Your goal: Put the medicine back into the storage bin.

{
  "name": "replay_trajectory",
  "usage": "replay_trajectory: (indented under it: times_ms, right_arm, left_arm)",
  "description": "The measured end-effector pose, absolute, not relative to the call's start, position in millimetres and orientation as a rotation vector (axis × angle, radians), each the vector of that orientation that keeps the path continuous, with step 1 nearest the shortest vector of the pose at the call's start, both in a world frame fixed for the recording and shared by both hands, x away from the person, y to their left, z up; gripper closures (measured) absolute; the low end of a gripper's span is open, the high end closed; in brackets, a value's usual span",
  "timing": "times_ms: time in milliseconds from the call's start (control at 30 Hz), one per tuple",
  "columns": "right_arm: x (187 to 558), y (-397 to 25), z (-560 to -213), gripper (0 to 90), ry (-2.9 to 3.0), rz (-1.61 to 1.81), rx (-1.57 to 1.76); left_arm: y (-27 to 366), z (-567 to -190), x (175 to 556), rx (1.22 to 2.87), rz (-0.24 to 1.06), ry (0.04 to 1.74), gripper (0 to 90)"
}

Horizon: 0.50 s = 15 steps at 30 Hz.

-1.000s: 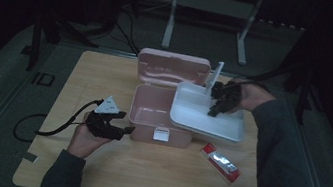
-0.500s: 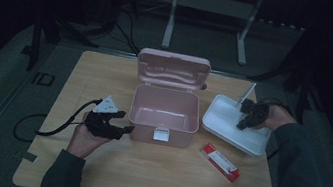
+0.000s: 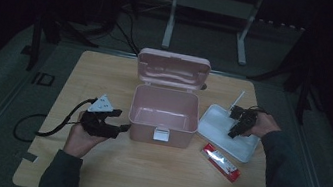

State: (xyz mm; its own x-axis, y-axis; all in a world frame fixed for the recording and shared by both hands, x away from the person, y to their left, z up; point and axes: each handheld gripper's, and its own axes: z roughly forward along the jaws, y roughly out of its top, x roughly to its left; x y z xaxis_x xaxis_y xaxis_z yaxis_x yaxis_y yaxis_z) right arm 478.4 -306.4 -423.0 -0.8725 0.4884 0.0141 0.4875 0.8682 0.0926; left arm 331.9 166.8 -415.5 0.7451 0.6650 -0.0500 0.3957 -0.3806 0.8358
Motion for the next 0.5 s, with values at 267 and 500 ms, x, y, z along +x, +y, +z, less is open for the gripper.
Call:
replay_trajectory:
  times_ms: [267, 500]
  right_arm:
    - [461.4, -306.4, -411.1, 47.3, 2.904, 0.21, 0.936]
    - [427.1, -287.9, -409.9, 32.1, 2.889, 0.155, 0.889]
  left_arm:
    - [166.6, -416.3, 331.6, 2.02, 0.371, 0.811, 34.3]
    - [166.7, -416.7, 331.5, 2.026, 0.371, 0.81, 34.4]
